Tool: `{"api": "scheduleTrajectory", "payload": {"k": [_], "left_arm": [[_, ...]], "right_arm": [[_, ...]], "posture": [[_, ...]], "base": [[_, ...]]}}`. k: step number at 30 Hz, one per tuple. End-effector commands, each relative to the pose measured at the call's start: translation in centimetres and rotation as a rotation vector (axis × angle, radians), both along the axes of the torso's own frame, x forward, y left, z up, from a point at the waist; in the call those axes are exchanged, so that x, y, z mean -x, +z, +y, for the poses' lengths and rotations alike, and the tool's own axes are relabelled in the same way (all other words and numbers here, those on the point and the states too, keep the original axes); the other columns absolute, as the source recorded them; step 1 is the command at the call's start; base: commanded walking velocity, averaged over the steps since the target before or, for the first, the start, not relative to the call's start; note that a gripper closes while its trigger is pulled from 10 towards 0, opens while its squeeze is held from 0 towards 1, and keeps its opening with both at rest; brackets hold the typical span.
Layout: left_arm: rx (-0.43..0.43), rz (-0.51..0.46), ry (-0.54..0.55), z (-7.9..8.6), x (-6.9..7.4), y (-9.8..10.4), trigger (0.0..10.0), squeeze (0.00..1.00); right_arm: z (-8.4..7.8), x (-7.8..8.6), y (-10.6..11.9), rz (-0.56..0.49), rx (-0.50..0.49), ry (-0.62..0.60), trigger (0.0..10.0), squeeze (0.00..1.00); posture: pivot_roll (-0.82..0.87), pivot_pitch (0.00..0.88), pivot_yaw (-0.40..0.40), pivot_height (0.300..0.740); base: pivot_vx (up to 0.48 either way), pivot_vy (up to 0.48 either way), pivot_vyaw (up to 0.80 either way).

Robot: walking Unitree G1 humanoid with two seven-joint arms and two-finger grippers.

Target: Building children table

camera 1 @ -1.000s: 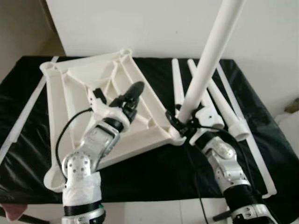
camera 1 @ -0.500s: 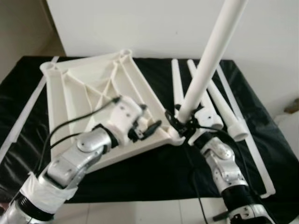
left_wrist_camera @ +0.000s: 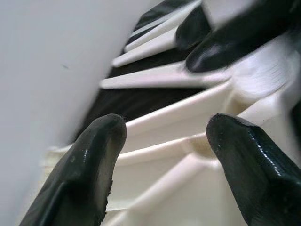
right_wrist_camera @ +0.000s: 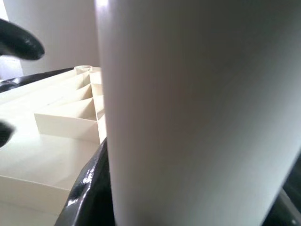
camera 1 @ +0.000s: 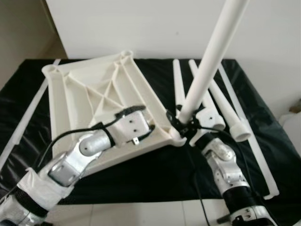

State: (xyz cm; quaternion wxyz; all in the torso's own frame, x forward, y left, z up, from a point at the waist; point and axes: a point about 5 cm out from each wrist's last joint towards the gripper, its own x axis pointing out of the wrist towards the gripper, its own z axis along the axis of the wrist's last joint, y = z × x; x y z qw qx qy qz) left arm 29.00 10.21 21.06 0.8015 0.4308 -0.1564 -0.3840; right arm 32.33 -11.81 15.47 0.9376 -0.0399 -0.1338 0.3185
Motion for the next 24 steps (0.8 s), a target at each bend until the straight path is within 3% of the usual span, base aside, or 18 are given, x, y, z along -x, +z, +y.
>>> {"api": "scheduleTrajectory", "payload": {"k": [1,3,7,16,17,21,22,24], "left_arm": [[0.030,-0.138,0.103,0.9,-0.8,0.7,0.0,0.00],[0.030,-0.138,0.103,0.9,-0.8,0.7,0.0,0.00],[-0.061,-0.207,0.166,2.0,-1.4,0.4,0.0,0.00],[-0.142,-0.218,0.148,2.6,-1.7,-0.5,0.0,0.00],[-0.138,-0.207,0.153,2.7,-1.9,-0.6,10.0,0.00],[-0.153,-0.218,0.143,2.6,-2.0,-0.6,10.0,0.00],[-0.126,-0.218,0.145,2.6,-2.0,-0.5,0.0,0.00],[-0.098,-0.235,0.160,2.8,-2.1,-0.1,0.0,0.00]], "right_arm": [[0.1,0.8,-3.8,0.165,0.045,-0.002,10.0,0.00],[0.1,0.8,-3.8,0.165,0.045,-0.002,10.0,0.00],[0.1,0.9,-3.9,0.168,0.040,-0.003,10.0,0.00],[0.2,1.0,-4.0,0.170,0.034,-0.005,10.0,0.00],[0.2,1.1,-4.0,0.172,0.033,-0.006,10.0,0.00],[0.2,1.1,-4.1,0.174,0.032,-0.008,10.0,0.00],[0.1,1.1,-4.1,0.176,0.033,-0.009,10.0,0.00],[0.1,1.2,-4.2,0.177,0.034,-0.011,10.0,0.00]], "posture": [[-0.04,0.120,0.039,0.740],[-0.04,0.120,0.039,0.740],[-0.04,0.124,0.040,0.740],[-0.04,0.130,0.044,0.740],[-0.04,0.131,0.044,0.740],[-0.04,0.133,0.045,0.740],[-0.04,0.133,0.046,0.740],[-0.04,0.132,0.046,0.740]], "base": [[0.000,0.000,0.00],[0.000,0.000,0.00],[0.000,0.000,0.00],[0.000,0.000,0.00],[0.000,0.000,0.00],[0.000,0.000,0.00],[0.000,0.000,0.00],[0.000,0.000,0.00]]}}
